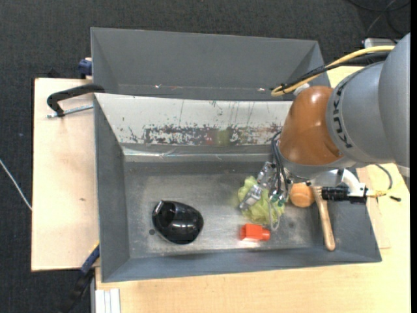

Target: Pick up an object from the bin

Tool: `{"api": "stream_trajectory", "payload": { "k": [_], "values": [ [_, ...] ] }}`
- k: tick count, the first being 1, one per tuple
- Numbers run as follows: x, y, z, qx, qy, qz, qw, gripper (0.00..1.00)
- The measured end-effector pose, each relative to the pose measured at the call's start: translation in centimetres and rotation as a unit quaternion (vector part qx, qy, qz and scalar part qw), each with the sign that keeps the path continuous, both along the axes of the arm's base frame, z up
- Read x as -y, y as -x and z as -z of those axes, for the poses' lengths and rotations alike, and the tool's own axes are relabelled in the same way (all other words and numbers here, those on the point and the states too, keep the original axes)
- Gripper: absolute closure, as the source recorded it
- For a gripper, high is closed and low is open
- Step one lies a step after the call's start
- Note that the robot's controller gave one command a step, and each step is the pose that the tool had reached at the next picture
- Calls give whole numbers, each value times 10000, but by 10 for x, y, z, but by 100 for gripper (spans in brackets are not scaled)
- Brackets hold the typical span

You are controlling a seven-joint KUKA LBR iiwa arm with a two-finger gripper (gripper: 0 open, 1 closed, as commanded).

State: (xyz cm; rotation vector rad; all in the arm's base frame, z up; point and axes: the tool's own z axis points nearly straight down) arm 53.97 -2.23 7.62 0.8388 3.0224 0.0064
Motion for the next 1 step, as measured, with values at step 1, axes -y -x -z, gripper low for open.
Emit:
{"api": "stream_trajectory", "payload": {
  "k": [1],
  "values": [
    [0,1,-9,-28,5,-3,10000,100]
  ]
}}
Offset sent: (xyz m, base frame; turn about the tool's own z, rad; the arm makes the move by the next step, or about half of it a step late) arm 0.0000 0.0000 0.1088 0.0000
